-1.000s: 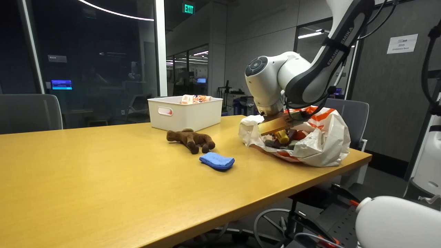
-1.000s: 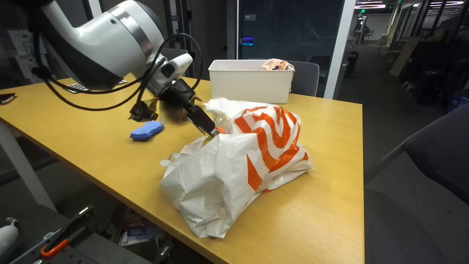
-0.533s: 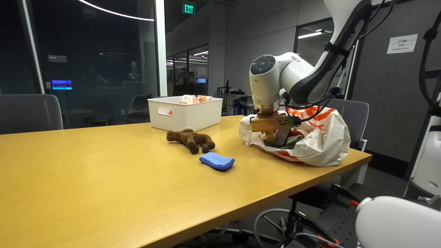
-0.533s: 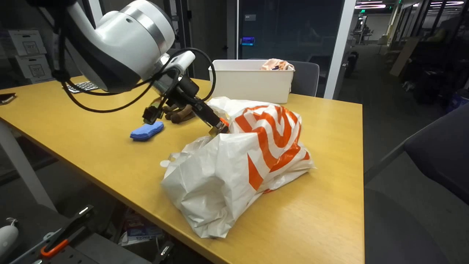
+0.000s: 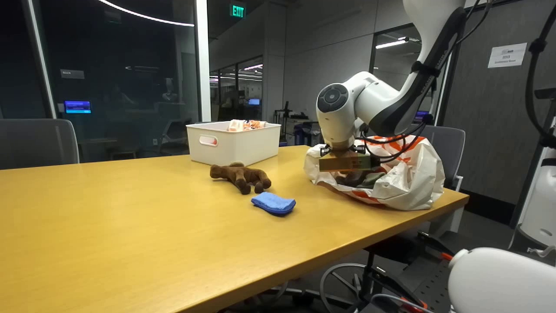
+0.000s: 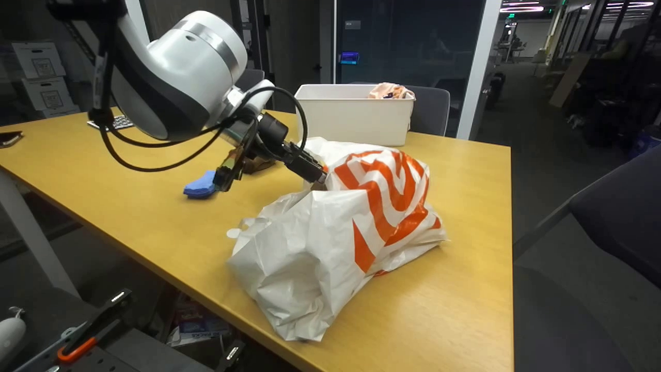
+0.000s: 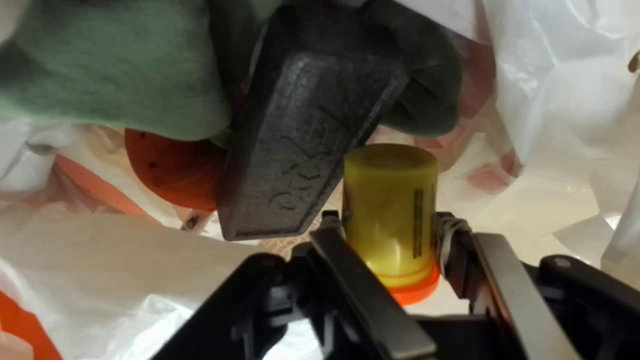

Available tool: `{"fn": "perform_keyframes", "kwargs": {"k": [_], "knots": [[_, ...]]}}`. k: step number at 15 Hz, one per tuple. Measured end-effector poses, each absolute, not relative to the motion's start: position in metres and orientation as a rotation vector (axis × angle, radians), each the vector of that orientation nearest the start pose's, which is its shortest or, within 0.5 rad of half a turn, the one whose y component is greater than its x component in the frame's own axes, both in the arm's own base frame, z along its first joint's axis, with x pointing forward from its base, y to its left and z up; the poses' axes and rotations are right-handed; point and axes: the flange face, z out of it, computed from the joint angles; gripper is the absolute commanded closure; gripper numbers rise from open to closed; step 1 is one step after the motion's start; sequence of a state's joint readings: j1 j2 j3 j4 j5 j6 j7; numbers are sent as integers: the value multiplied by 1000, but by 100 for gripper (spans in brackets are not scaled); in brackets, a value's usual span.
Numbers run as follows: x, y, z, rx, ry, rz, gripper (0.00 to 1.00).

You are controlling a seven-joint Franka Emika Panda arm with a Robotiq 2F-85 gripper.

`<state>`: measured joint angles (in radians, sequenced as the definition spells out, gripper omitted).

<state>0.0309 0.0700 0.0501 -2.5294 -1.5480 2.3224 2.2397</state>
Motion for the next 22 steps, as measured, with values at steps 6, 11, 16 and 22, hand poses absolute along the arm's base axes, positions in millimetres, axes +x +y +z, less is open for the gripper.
{"fn": "perform_keyframes", "kwargs": {"k": [6, 11, 16, 22], "knots": [[440, 30, 237, 2268, -1034, 989, 0], [428, 56, 262, 2463, -971, 935, 0], [413, 106, 298, 2690, -668, 894, 0], [437, 182, 326, 2757, -441, 1041, 0]]}}
